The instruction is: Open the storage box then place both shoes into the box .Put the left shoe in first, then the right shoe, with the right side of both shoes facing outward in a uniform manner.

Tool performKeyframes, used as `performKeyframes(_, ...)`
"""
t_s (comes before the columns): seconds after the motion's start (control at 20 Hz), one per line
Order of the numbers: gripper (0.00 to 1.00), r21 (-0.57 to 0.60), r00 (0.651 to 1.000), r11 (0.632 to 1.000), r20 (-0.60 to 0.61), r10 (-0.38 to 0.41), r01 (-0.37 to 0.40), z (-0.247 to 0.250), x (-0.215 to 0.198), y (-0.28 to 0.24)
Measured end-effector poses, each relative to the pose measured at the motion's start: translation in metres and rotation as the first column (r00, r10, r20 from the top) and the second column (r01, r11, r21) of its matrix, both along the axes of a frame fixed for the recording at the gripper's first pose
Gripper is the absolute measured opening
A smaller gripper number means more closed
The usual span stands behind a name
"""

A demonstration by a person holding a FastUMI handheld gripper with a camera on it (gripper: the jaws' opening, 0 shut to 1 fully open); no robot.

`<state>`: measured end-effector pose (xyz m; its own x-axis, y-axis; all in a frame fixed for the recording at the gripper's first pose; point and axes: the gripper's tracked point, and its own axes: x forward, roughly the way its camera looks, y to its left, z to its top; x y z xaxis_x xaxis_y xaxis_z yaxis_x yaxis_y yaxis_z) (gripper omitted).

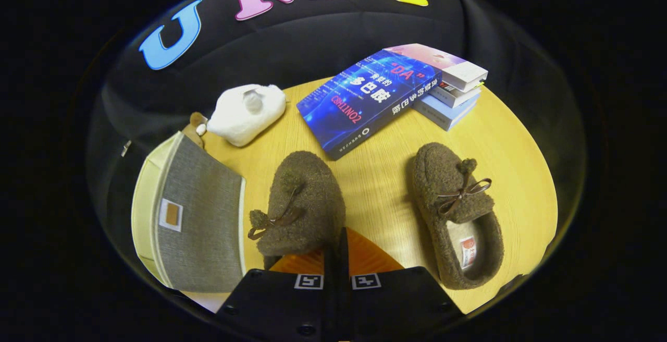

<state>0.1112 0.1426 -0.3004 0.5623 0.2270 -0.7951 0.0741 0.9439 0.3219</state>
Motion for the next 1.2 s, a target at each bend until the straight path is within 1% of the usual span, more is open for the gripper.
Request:
performKeyframes(0.3, 0.05, 0.036, 0.996, 0.999, 0.088, -0.006, 0.003, 0.083, 0.010, 0.005)
performKeyframes(0.45, 0.05, 0.071, 0.990, 0.997, 0.141, -0.007, -0.003, 0.125, 0.015, 0.021)
performKeyframes(0.55, 0.05, 0.075, 0.987, 0.997, 0.160, -0.003, -0.009, 0.142, 0.015, 0.034)
performKeyframes(0.85, 0.05, 0.108, 0.982, 0.991, 0.181, 0.055, -0.075, 0.171, 0.006, 0.104)
performKeyframes(1.2, 0.05, 0.159, 0.985, 0.979, 0.133, 0.106, -0.127, 0.162, -0.007, 0.189)
